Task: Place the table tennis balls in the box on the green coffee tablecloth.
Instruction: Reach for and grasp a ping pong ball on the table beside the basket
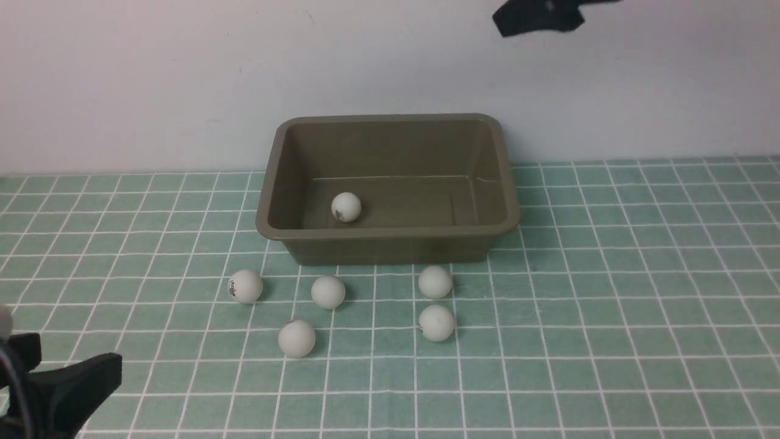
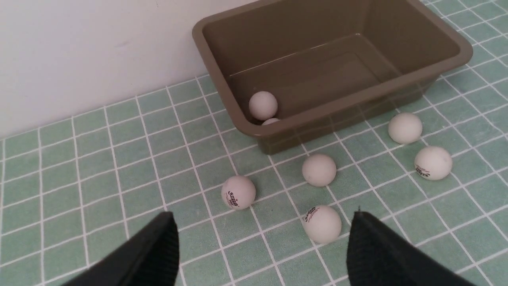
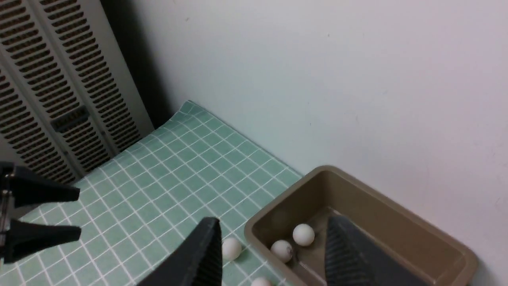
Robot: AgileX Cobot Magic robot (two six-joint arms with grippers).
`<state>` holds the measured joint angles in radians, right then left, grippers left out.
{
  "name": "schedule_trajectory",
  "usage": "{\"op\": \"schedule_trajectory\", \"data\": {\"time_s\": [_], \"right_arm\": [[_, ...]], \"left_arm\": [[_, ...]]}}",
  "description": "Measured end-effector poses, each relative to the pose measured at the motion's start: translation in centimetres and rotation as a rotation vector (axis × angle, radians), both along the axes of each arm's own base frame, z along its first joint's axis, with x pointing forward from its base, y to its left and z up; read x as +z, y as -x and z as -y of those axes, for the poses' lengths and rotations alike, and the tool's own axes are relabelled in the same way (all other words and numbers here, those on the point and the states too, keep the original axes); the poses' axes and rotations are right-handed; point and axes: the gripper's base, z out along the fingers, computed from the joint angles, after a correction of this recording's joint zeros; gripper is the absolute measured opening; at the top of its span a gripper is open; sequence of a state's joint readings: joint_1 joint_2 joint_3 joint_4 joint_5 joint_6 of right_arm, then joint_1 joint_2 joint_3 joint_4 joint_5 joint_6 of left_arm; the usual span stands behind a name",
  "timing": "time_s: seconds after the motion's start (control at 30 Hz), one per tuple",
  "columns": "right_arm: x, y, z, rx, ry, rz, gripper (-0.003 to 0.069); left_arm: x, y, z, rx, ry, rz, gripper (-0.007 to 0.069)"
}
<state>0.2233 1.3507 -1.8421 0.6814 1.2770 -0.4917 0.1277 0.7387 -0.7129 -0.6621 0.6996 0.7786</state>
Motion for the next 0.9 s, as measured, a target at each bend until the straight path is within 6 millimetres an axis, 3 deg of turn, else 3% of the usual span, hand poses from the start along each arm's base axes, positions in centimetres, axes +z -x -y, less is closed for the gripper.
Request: {"op": "schedule_trajectory", "data": {"time_s": [0.1,0.27,0.37,0.47,0.57,0.73,0.9], "right_arm": [[-3.3,-1.3,-0.2,0.018,0.066,-0.08,0.0271],[-6.8,-2.1,0.2,-0.006,0.175,-0.158,0.0165],[-8.2,-1.7,1.8,-0.124,0.308,-0.174,0.0106],[-9.2,-0.8,4.2,-0.358,0.41,-0.169,0.0094],[-9.9,1.0,5.6,-0.489,0.402,-0.13,0.01],[-11.7,4.7,6.2,-0.513,0.301,-0.052,0.0169],[-14.0,7.0,6.5,-0.511,0.252,-0.044,0.0266]], "left_arm": [[0.1,0.0,0.1,-0.006,0.011,0.011,0.0514],[0.2,0.0,0.1,-0.009,0.017,0.017,0.0514],[0.2,0.0,0.1,-0.01,0.017,0.018,0.0514],[0.2,0.0,0.2,-0.013,0.018,0.014,0.0514],[0.1,0.0,0.2,-0.014,0.018,0.012,0.0514],[0.2,0.0,0.2,-0.012,0.016,0.018,0.0514],[-0.2,-0.9,0.0,0.0,0.016,0.001,0.0514]]}}
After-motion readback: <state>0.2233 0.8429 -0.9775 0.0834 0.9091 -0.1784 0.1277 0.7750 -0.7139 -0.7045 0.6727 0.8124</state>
